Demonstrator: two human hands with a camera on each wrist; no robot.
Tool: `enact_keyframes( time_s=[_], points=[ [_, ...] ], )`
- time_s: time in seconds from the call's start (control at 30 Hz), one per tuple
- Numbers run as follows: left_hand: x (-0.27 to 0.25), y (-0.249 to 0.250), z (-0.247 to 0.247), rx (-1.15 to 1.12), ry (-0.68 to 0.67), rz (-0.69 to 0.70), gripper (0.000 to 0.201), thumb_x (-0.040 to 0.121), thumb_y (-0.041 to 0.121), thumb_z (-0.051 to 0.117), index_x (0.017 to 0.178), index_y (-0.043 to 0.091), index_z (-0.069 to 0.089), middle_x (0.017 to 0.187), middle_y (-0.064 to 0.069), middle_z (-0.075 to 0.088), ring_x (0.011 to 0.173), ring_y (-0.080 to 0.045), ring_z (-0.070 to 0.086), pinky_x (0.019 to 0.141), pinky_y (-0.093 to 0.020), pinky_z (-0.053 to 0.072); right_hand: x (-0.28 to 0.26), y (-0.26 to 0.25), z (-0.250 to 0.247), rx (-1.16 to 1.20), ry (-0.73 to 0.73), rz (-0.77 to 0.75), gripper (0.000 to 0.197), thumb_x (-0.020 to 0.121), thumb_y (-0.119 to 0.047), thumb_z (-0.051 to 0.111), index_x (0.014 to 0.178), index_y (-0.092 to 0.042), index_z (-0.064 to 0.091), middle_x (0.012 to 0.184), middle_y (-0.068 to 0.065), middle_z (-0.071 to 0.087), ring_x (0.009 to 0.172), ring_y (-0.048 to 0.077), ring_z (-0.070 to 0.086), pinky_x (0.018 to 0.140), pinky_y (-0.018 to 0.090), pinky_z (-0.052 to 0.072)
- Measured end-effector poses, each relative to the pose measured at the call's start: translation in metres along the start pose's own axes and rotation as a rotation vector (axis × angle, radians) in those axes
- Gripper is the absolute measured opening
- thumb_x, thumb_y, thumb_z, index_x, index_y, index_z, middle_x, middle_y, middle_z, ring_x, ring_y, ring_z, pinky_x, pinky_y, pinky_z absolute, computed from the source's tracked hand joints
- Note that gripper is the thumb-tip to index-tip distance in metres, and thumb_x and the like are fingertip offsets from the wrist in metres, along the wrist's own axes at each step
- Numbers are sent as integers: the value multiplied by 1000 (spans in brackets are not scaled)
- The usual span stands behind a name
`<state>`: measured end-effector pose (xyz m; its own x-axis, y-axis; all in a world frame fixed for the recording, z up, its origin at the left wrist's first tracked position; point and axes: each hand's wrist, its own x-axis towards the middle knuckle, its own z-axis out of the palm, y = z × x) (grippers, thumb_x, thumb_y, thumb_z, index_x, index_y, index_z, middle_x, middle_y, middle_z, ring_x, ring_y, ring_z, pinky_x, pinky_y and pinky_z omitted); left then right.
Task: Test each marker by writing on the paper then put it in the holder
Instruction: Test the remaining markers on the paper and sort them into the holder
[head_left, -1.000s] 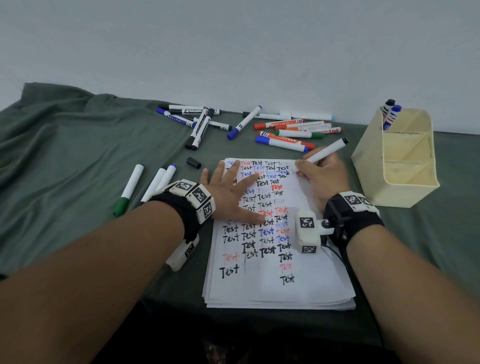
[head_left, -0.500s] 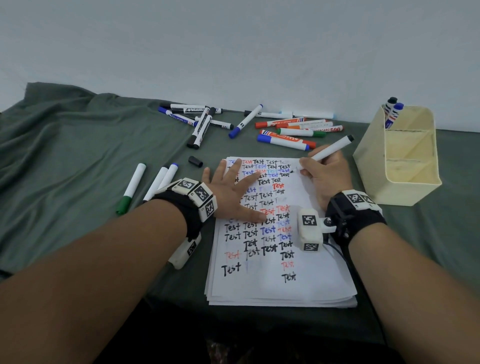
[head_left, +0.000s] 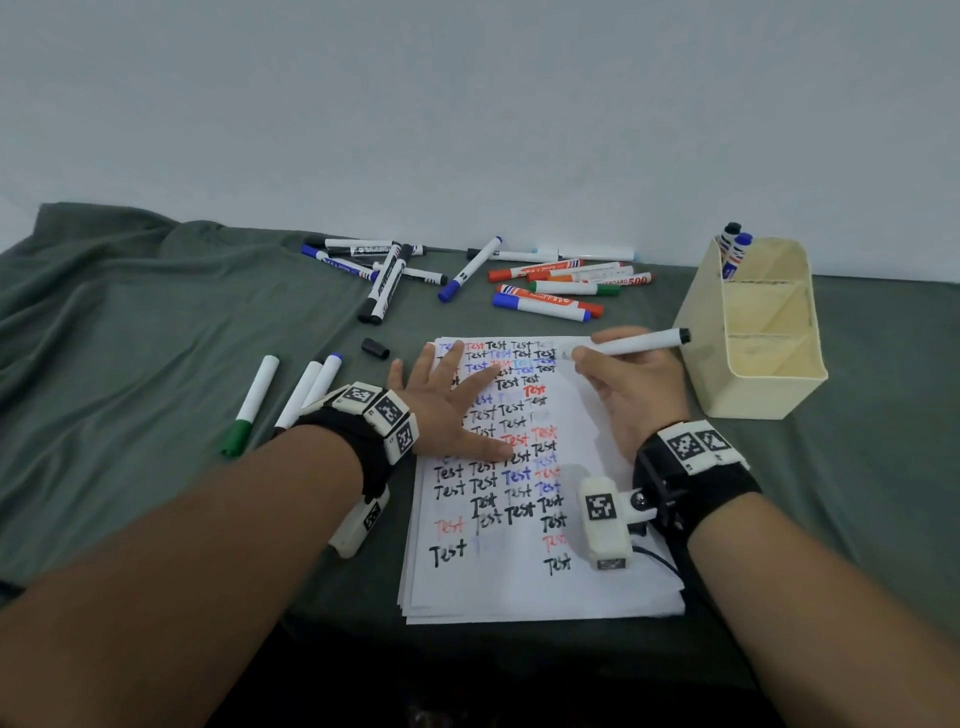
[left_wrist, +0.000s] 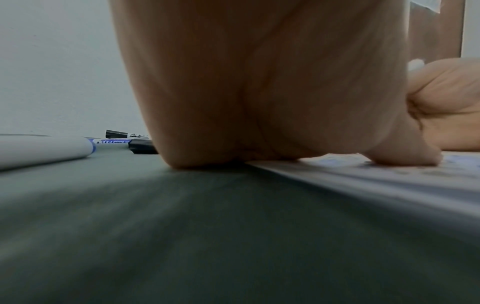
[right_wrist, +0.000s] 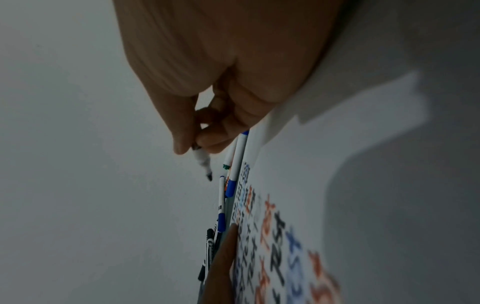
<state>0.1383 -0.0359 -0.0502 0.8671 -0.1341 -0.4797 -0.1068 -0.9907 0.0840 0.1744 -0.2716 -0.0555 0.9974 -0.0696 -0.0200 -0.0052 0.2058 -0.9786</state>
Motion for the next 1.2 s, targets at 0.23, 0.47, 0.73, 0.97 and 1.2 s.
enact_keyframes(
  time_s=[0.23, 0.47, 0.73, 0.97, 1.2],
  points=[
    [-2, 1, -1, 18, 5, -1, 120, 52, 105, 33, 146, 57, -22, 160, 4, -35, 147, -30, -31, 116, -62, -14, -6, 6, -13, 383, -49, 155, 23, 99, -4, 58, 86, -7, 77, 74, 13, 70, 67, 21, 68, 65, 27, 59],
    [-5, 1, -1, 22, 22, -3, 114, 57, 103, 34, 148, 57, -17, 162, 5, -30, 149, -29, -26, 118, -61, -10, -4, 8, -11, 299, -73, 117, 16, 94, 4, 63, 95, -11, 69, 80, 20, 72, 73, 28, 72, 70, 32, 62],
    [-4, -14, -14, 68, 472, -178, 62, 88, 71, 49, 144, 44, 42, 159, 1, 24, 144, -30, 22, 114, -51, 22, -4, 10, -11, 260, -69, 107, 27, 84, 10, 74, 80, -16, 79, 83, 21, 74, 79, 30, 74, 79, 35, 63],
    [3, -56, -25, 8, 443, -376, 40, 93, 14, 55, 133, 16, 58, 130, -14, 55, 119, -34, 54, 100, -44, 47, -4, 10, -10, 296, -60, 102, 19, 84, 12, 73, 90, -6, 74, 83, 22, 73, 77, 32, 73, 73, 33, 61],
    [9, -46, -37, -119, 461, -316, 21, 93, 27, 68, 108, 13, 75, 112, -10, 68, 100, -27, 64, 87, -36, 52, -7, 9, -10, 308, -81, 106, 19, 85, 13, 71, 92, -4, 72, 86, 25, 72, 78, 34, 72, 73, 33, 62]
  ],
)
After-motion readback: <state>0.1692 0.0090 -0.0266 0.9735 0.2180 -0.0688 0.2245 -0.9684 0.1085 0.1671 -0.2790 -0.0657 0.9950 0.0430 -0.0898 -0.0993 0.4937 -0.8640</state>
